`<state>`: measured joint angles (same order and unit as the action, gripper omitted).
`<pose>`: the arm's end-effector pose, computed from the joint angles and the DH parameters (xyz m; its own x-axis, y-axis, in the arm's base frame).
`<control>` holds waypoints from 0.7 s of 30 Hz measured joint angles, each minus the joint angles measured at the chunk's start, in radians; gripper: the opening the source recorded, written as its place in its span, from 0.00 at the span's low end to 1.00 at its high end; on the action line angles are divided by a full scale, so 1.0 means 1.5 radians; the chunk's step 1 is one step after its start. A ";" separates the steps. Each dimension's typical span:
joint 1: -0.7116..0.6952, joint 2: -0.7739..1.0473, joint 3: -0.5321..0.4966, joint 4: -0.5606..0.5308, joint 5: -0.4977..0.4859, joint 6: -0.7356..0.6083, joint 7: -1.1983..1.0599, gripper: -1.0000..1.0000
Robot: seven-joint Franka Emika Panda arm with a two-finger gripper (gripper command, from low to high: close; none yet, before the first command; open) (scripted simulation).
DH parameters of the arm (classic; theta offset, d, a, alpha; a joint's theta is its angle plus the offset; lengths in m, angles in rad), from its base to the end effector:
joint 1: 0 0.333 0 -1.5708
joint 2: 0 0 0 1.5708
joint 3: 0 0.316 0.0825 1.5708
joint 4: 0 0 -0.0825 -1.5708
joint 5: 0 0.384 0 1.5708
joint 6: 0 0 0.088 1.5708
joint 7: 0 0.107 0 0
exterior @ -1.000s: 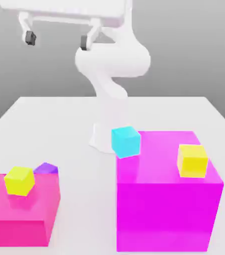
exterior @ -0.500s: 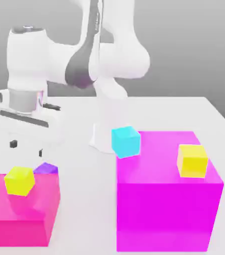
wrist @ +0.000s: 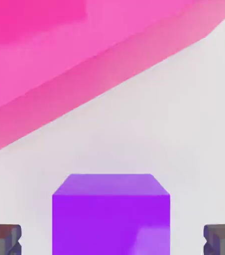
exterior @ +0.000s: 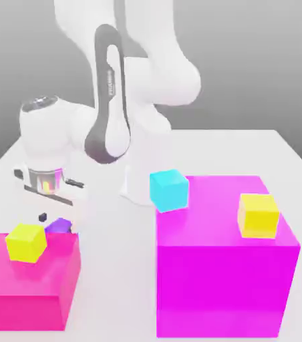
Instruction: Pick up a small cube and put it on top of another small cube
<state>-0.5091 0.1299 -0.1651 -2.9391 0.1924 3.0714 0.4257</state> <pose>0.2383 -0.2144 0.1527 0.2768 -0.9609 0.0090 -0.9609 -0.2767 0.0033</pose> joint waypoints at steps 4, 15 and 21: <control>-0.100 0.054 0.102 0.005 0.024 0.048 -0.024 0.00; -0.044 0.009 0.037 0.000 -0.024 0.009 0.016 0.00; -0.029 -0.077 -0.016 -0.014 -0.148 -0.062 0.104 0.00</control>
<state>-0.5524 0.0138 -0.1897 -2.9599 -0.0291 2.9777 0.5823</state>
